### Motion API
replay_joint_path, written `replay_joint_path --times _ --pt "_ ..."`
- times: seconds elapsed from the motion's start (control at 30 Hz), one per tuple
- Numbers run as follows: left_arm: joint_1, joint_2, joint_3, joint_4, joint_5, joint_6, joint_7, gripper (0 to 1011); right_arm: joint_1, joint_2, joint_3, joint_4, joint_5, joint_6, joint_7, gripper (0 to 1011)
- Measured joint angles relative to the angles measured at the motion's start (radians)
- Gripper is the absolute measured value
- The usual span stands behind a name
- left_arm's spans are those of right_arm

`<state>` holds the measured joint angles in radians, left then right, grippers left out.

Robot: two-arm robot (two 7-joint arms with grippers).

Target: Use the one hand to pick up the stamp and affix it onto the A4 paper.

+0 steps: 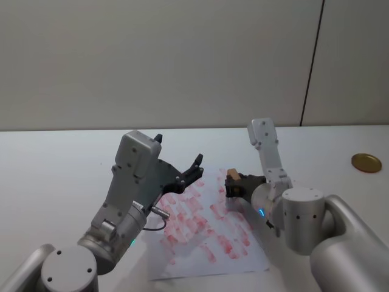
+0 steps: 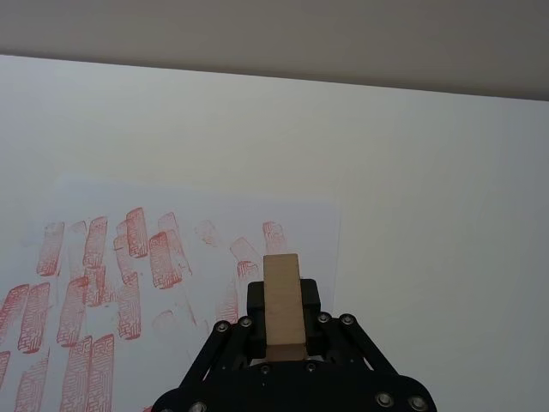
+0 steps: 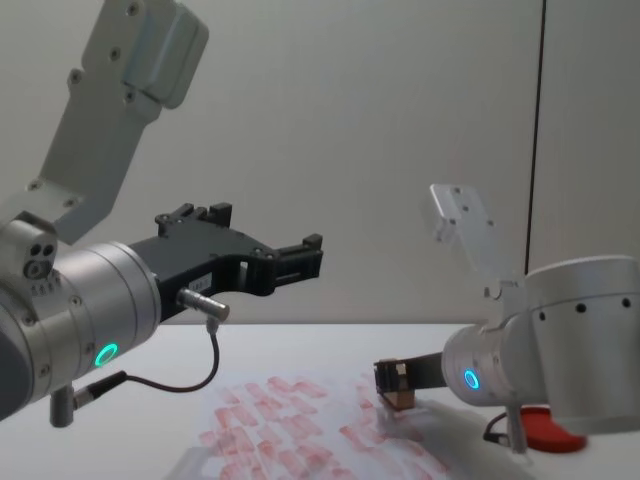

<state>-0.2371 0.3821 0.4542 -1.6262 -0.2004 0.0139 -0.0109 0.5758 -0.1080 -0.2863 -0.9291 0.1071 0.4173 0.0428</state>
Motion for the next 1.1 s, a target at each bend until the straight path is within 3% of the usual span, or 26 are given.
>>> replay_joint_path --times 0.47,0.83,1.1 --pt "0.0 0.0 0.0 0.0 0.0 0.0 0.0 993 -0.058 0.02 0.0 -0.124 -0.002 -0.006 0.007 220" --pt "0.0 0.0 0.0 0.0 0.0 0.0 0.0 993 -0.139 0.051 -0.005 -0.314 -0.022 -0.056 0.002 220" --pt "0.0 0.0 0.0 0.0 0.0 0.0 0.0 993 -0.229 0.092 0.003 -0.486 -0.029 -0.07 -0.047 220"
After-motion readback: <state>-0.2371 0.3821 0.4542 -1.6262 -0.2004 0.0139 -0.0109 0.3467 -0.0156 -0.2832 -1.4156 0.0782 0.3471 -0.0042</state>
